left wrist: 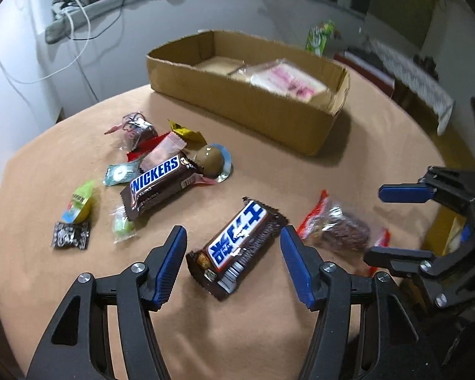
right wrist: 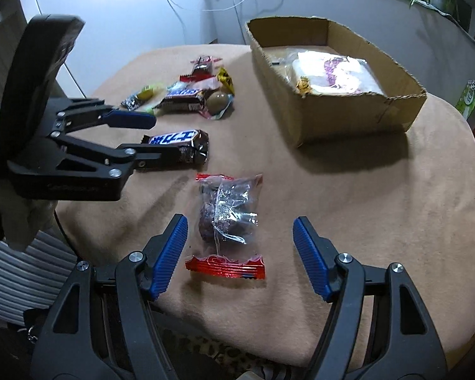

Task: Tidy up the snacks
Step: 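Grasp the Snickers bar with the left tool while the right tool grasps the red pastry bag, then carry both snacks into the cardboard box and open both tools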

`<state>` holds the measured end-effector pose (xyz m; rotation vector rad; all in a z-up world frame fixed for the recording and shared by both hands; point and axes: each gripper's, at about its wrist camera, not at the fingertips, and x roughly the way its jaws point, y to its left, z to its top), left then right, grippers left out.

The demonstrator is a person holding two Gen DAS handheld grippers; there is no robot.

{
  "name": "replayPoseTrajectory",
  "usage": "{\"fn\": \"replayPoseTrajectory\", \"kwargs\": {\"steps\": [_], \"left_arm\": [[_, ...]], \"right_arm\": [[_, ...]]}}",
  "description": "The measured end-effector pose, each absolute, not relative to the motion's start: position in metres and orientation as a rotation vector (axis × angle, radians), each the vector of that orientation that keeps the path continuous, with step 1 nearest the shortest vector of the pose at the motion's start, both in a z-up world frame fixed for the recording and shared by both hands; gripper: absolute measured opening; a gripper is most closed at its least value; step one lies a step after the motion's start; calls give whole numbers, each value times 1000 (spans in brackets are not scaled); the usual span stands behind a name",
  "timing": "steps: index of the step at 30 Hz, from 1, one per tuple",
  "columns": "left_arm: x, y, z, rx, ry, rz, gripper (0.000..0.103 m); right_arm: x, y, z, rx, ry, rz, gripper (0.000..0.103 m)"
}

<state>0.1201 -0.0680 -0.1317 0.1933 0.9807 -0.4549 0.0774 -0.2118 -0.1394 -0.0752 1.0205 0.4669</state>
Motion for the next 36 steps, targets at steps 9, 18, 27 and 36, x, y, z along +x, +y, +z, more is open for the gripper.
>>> {"fn": "replayPoseTrajectory", "kwargs": {"steps": [9,18,27,36], "left_arm": [[133,-61,-145,152,1037,-461,61],[129,-63,-148,155,1033,-462,52],[125,-63,-148,141,1018,-425,27],[127,-48,-145,-8,1020,-419,27]], "right_arm": [[88,-200,-152,-95,1052,475,72],[93,-193,-157,-146,1048,464,59],[97,-199,-155,-116,1054,464,43],[96,-210,-136,-72,1015,470,42]]}}
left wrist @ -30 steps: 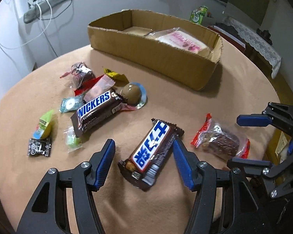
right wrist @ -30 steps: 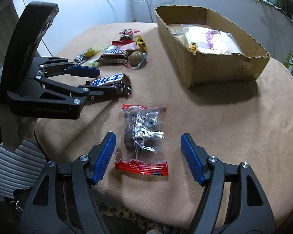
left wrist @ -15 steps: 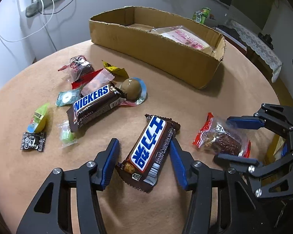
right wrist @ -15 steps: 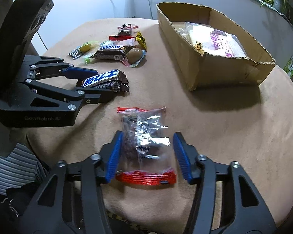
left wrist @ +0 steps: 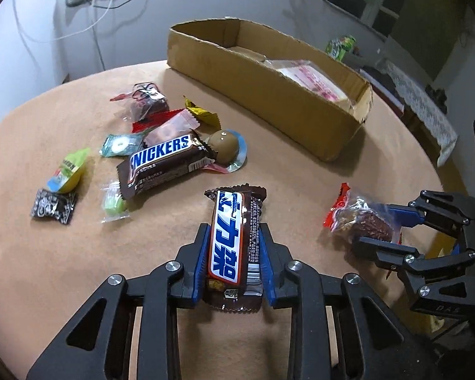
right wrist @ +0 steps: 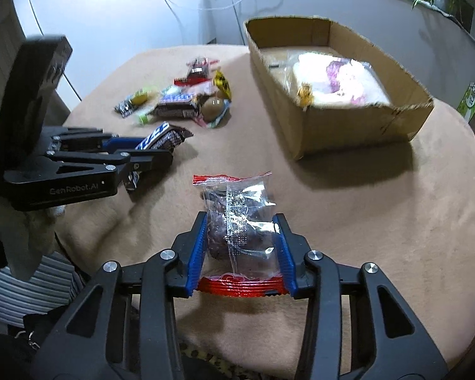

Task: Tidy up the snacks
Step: 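Carry both snacks into the cardboard box and open both tools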

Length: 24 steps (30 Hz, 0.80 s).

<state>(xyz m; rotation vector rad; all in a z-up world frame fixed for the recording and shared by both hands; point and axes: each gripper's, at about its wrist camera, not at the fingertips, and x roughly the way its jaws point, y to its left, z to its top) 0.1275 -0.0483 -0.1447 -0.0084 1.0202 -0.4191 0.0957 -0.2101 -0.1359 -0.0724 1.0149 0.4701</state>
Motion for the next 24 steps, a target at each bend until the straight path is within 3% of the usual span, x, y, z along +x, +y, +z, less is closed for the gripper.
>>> {"fn": "replayPoseTrajectory", "kwargs": {"steps": [24], "left_arm": [[178,-40,-54,-180,805,-401,27]], "right_arm": [[180,-265,-48,31,823,376,42]]}}
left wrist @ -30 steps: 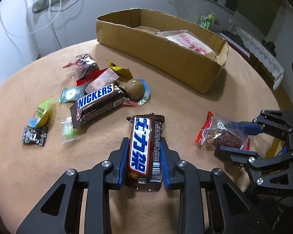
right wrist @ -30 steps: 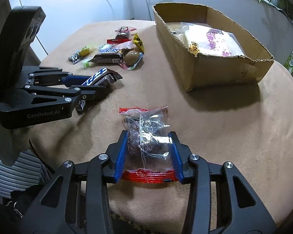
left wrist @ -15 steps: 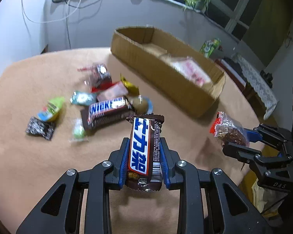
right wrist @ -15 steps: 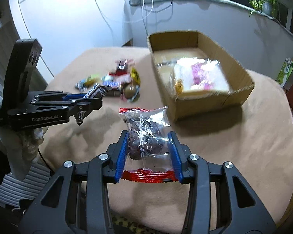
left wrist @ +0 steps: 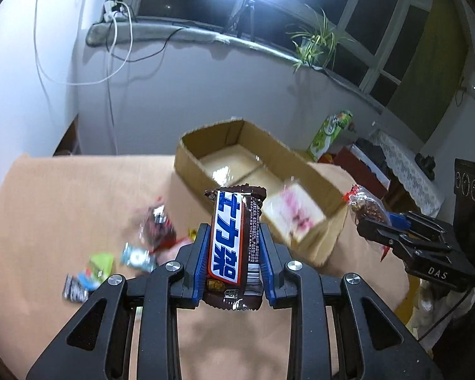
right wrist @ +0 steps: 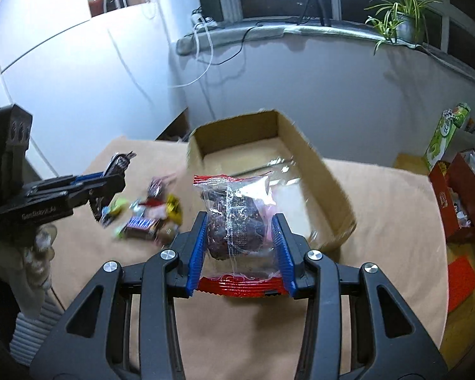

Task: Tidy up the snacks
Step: 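Carry both snacks into the cardboard box and open both tools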

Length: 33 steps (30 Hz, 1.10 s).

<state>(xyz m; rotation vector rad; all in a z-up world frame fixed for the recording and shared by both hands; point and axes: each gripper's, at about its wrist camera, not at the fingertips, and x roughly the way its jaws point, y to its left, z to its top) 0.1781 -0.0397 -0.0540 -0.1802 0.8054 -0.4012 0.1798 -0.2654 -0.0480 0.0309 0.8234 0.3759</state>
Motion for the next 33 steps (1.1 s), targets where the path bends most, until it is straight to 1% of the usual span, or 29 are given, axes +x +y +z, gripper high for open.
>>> {"fn": "replayPoseTrajectory", "kwargs": {"steps": [10,21,33], "left_arm": [[219,-65,-57,-168,827,-411,27],[262,-87,-80,-152,895,-404,27],[273,-99,-95,-121,926,-392,27]], "right_arm": [[245,-264,-60,13,855,337,42],[313,-256,-89,14,929,320,42],[341,-249,-111,19,973,304,43]]}}
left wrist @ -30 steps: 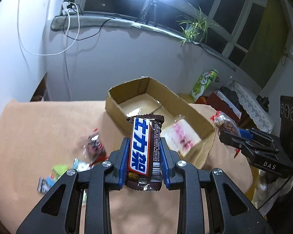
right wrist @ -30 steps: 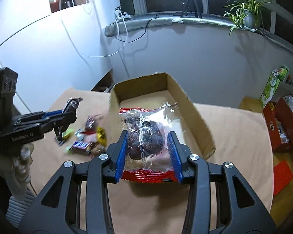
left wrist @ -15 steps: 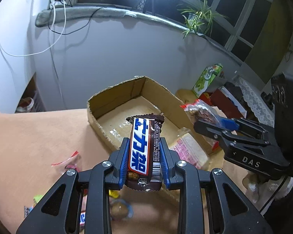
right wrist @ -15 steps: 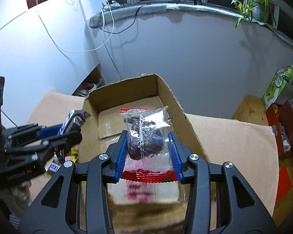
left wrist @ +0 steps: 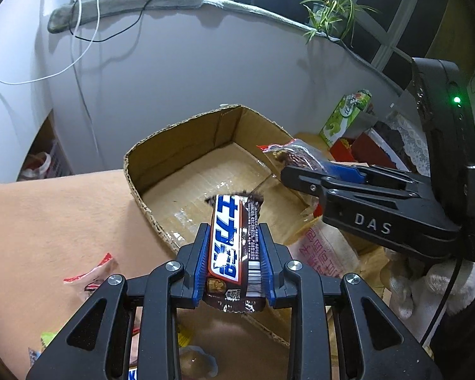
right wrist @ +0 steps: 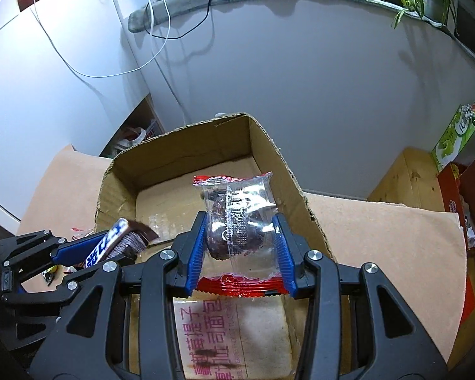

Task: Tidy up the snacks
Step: 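Carry both snacks into the cardboard box and open both tools, then grasp the green jelly cup with the left tool while the right tool grasps the round candy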

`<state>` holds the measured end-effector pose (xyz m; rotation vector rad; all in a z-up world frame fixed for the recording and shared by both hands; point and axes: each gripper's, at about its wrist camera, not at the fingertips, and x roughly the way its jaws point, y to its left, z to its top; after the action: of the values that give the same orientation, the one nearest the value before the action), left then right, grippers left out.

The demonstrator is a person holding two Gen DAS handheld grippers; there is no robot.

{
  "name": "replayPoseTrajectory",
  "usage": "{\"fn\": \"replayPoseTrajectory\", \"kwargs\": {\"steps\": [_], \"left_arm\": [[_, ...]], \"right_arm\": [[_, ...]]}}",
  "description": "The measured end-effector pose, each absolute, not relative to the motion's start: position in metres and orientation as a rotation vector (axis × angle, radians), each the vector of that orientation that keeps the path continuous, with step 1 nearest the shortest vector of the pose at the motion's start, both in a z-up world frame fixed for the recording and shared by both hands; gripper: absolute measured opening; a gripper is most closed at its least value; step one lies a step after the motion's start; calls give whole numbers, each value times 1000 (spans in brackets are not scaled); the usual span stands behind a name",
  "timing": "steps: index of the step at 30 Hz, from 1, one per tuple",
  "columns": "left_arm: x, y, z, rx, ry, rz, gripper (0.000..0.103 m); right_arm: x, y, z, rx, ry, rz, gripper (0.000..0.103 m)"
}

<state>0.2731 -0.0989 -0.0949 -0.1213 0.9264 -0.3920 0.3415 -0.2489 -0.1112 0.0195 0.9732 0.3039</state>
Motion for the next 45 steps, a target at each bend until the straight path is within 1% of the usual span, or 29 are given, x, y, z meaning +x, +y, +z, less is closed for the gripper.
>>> {"fn": "replayPoseTrajectory", "kwargs": {"steps": [2,4,5,7,20,28,37,45], "left_arm": [[274,-99,-95,-123,930,-393,27],[275,-100,-96,-118,931,-393,28],[275,-100,-96,-117,932,-389,28],[275,-100,-97,-121,939,-387,34],[265,-92,-84,-144,912,-380,34],[242,-80,-65,-152,870,-378,34],[199,-33,-51,-199,806,-345,34],[161,33,-58,-259,781,-253,34]], "right_arm": [[342,-249,-111,16,969,296,46],[342,-249,-110,16,963,293,58],[341,-250,-109,16,957,286,59],[339,-251,-107,23,953,285,60],[319,-258,-85,32,916,280,60],[286,-253,-64,25,872,309,60],[230,-232,-44,28,815,404,60],[185,-202,-54,49,823,515,60]]}}
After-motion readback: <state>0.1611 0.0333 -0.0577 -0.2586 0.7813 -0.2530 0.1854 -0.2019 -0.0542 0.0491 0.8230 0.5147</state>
